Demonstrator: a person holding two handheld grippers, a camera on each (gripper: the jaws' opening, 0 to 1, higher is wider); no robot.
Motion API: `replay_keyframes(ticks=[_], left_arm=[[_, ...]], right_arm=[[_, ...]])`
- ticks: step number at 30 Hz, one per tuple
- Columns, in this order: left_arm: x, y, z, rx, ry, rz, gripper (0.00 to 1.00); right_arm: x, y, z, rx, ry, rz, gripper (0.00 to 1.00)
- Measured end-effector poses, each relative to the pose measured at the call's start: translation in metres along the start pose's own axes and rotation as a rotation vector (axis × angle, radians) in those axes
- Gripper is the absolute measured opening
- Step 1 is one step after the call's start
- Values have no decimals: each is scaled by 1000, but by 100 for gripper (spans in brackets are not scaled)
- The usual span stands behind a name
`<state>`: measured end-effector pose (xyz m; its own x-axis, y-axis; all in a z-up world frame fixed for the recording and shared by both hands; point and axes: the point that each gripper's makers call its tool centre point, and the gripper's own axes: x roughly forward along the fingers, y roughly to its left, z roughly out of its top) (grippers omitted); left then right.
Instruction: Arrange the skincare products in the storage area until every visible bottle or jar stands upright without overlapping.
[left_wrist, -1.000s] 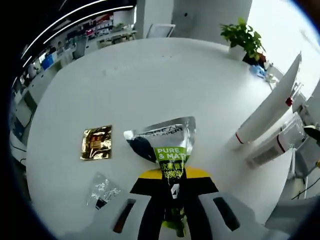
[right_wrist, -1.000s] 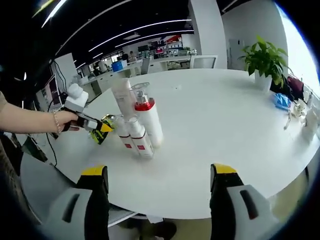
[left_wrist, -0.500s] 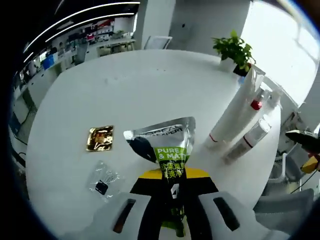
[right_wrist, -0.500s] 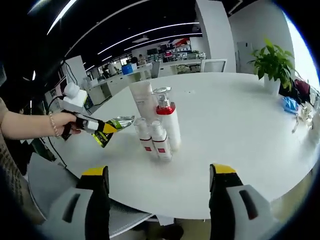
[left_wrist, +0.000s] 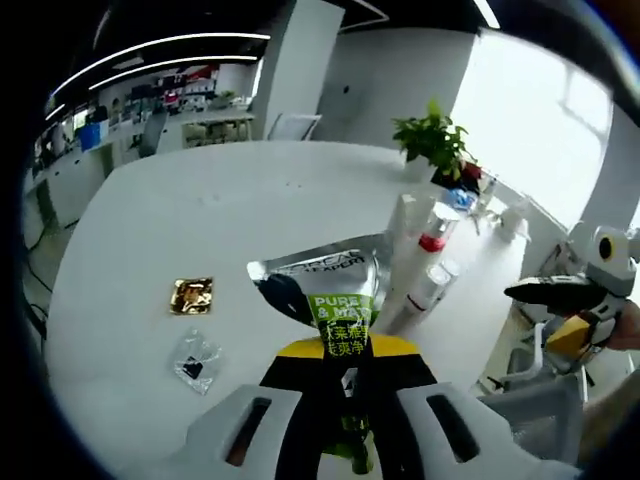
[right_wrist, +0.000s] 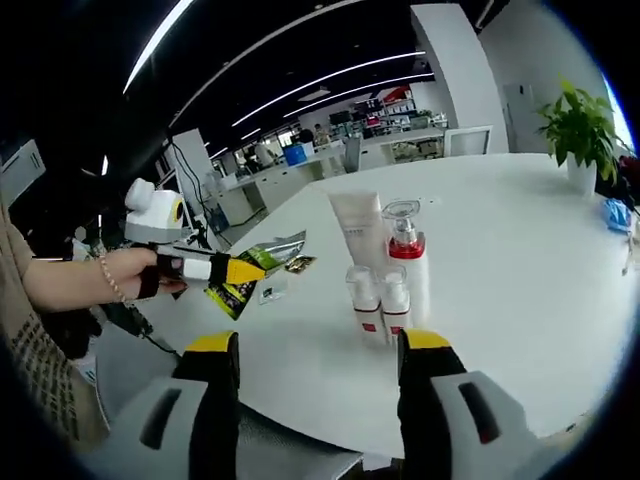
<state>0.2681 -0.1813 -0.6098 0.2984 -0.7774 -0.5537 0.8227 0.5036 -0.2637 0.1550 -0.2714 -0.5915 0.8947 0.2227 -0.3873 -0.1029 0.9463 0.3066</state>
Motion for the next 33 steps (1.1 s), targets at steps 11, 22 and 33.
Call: replay_keyframes(ticks=[11,22,33], left_arm=[[-35,-34,0,-3,-69,-119,9],[-57,-59,4,14,-125,-202,9],[-62,-69,7,-25,-149,-256,17]], right_arm=[[22,51,29,125,-86,208,50],[43,73,60,344,-173,327,41],[42,80,68,525,-221,407,9]])
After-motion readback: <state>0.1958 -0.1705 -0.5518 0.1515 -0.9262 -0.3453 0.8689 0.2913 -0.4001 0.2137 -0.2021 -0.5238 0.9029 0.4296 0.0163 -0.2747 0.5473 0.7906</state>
